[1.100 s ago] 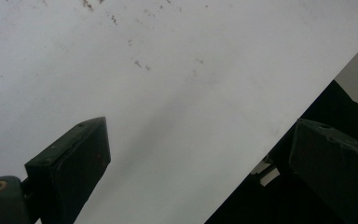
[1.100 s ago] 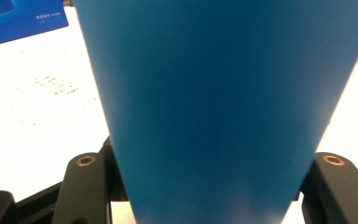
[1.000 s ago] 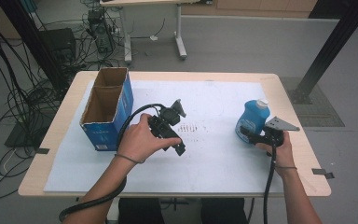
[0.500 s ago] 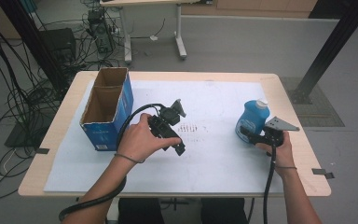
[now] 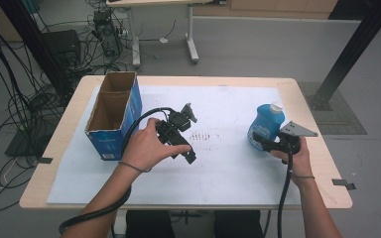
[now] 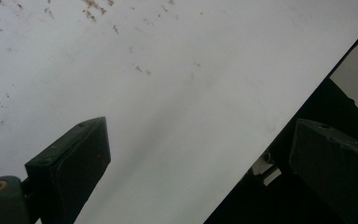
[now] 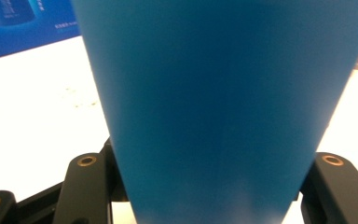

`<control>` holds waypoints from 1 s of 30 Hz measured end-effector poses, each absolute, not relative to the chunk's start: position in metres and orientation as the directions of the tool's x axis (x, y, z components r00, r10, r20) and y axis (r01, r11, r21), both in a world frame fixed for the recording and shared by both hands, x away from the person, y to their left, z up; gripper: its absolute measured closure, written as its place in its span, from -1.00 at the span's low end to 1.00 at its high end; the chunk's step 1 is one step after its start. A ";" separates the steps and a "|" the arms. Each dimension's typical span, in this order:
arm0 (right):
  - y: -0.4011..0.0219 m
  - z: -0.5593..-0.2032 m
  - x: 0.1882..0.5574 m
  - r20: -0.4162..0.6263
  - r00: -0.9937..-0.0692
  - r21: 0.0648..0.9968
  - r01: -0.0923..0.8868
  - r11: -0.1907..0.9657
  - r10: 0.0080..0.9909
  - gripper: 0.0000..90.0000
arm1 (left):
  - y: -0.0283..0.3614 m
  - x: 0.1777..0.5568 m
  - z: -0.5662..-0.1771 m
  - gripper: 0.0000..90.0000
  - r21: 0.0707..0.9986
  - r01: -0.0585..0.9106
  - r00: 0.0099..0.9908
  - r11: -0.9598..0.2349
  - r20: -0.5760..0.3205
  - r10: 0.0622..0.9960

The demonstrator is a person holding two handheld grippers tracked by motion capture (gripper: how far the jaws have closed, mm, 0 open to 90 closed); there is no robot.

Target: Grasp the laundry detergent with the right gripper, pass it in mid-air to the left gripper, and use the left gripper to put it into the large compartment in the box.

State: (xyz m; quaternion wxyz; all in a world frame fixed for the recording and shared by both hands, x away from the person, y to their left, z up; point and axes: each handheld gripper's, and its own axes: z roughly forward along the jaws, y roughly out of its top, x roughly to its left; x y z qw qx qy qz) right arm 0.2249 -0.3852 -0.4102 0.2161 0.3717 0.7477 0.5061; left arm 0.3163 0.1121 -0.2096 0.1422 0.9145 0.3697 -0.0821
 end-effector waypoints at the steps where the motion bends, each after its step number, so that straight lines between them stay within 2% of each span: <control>1: -0.385 -0.410 0.225 0.053 -0.630 0.917 0.337 0.212 0.775 -0.10 | 0.112 0.316 -0.210 -0.88 0.199 0.700 0.713 -0.686 -0.255 0.653; 12: -0.384 -0.392 0.223 0.081 -0.667 0.921 0.334 0.201 0.740 -0.10 | 0.120 0.312 -0.198 -0.87 0.240 0.647 0.761 -0.724 -0.257 0.596; 30: -0.366 -0.365 0.232 0.100 -0.816 0.923 0.290 0.254 0.569 -0.10 | 0.136 0.311 -0.173 -0.86 0.268 0.584 0.811 -0.766 -0.215 0.544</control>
